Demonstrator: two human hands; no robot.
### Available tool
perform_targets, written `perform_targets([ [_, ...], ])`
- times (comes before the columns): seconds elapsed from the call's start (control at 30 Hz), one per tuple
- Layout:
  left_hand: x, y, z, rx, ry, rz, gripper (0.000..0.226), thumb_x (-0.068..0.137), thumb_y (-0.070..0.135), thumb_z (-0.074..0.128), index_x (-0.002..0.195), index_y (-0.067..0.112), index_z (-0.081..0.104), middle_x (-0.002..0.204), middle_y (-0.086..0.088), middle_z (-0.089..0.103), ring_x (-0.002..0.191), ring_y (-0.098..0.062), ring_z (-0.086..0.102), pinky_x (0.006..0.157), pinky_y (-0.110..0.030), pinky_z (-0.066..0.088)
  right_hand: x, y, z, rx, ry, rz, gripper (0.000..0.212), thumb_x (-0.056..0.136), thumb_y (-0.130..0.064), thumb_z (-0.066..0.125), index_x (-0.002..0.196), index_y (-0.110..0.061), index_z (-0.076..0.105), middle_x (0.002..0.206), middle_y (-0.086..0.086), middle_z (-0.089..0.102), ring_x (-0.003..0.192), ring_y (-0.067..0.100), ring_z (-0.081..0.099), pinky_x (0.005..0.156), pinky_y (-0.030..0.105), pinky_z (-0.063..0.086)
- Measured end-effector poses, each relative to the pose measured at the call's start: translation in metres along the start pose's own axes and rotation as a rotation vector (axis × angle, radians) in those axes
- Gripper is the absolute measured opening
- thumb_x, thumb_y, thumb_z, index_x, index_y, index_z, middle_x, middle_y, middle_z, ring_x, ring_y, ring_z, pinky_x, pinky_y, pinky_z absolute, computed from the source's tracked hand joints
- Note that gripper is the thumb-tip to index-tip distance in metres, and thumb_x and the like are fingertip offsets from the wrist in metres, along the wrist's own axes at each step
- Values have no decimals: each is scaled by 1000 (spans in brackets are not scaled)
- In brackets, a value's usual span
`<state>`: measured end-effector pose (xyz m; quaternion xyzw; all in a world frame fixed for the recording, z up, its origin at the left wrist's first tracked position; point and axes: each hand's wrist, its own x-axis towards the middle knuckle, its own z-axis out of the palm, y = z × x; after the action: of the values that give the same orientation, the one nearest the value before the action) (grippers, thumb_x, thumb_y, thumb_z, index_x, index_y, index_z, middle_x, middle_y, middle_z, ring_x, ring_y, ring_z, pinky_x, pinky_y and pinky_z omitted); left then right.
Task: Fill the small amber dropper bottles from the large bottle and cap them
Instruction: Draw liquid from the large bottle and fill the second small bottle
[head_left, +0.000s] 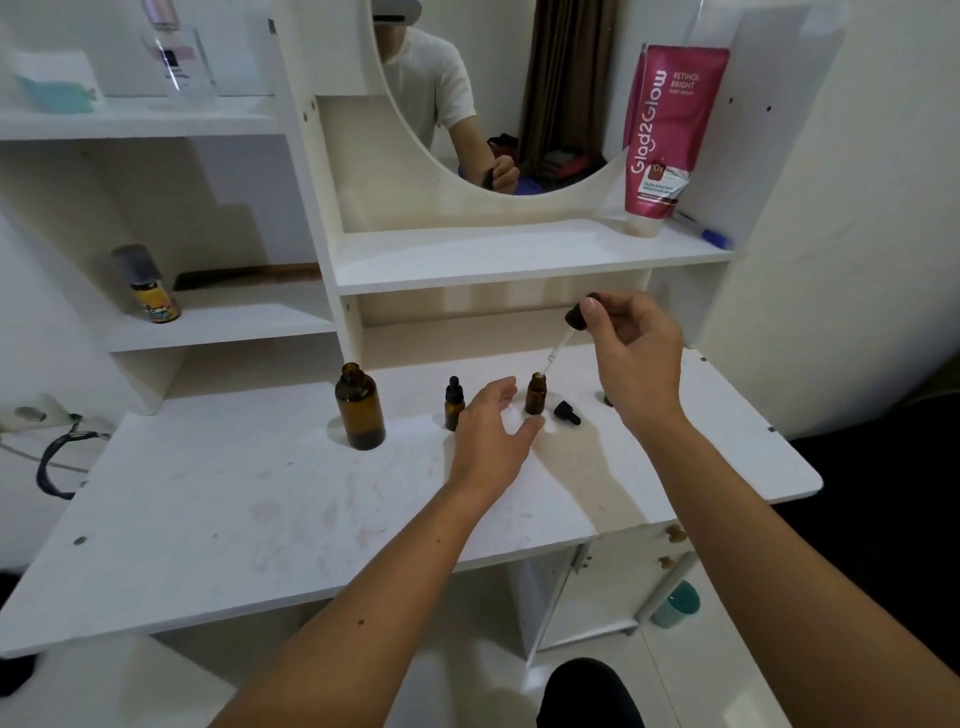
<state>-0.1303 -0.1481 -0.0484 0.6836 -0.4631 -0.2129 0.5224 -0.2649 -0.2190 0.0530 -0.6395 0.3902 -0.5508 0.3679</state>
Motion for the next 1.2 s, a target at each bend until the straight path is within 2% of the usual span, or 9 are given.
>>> perform_targets([
  [0.1, 11, 0, 7, 2, 22, 12, 61, 90, 26, 81, 144, 15, 55, 138, 2, 64, 125, -9, 60, 109, -27, 48, 4, 4, 6, 14, -33, -24, 11, 101, -22, 69, 109, -16, 72, 94, -5, 80, 95, 7, 76, 90, 22, 58],
  [0.37, 22, -4, 12, 59, 22, 56, 34, 92, 25, 78, 124, 18, 69, 115, 10, 73, 108, -2, 66, 100, -28, 55, 5, 14, 14, -117, -109, -117, 11, 98, -19, 72, 105, -10, 74, 90, -3, 79, 87, 5, 75, 83, 14, 55],
  [0.53, 22, -5, 13, 93, 21, 77, 30, 94, 25, 75, 122, 20, 68, 113, 11, 73, 108, -4, 66, 100, -31, 55, 3, 24, 18, -202, -93, -79, 8, 94, -18, 75, 96, -10, 76, 86, -6, 78, 81, 0, 71, 79, 7, 51],
  [0.73, 21, -6, 13, 107, 24, 82, 29, 96, 24, 73, 123, 18, 67, 115, 10, 73, 109, -2, 66, 100, -27, 54, 3, 26, 22, -265, -139, -49, 11, 97, -25, 72, 100, -15, 75, 87, -12, 77, 83, -3, 70, 78, 5, 49],
  [0.8, 21, -5, 13, 109, 22, 83, 28, 96, 23, 72, 123, 17, 67, 116, 9, 73, 109, -3, 66, 100, -26, 54, 4, 27, 24, -286, -145, -34, 9, 96, -27, 72, 97, -18, 74, 84, -15, 75, 81, -5, 70, 77, 7, 50],
  [0.9, 20, -5, 13, 109, 20, 90, 27, 97, 23, 72, 123, 18, 67, 115, 10, 73, 109, -2, 66, 99, -24, 53, 5, 28, 25, -285, -125, -22, 8, 95, -26, 73, 92, -19, 75, 83, -11, 77, 81, 1, 72, 79, 17, 55],
  [1.03, 21, -5, 12, 100, 16, 80, 27, 97, 23, 72, 123, 19, 66, 115, 11, 72, 109, -1, 66, 98, -24, 54, 4, 27, 26, -307, -123, -43, 8, 96, -24, 73, 91, -18, 75, 83, -10, 77, 79, 1, 71, 77, 15, 54],
  [1.2, 18, -2, 11, 123, 17, 87, 27, 98, 24, 70, 124, 17, 66, 119, 7, 72, 111, -6, 66, 100, -27, 54, 0, 25, 26, -370, -172, -143, 5, 99, -19, 70, 99, -16, 74, 86, -9, 76, 84, 3, 71, 83, 18, 56],
])
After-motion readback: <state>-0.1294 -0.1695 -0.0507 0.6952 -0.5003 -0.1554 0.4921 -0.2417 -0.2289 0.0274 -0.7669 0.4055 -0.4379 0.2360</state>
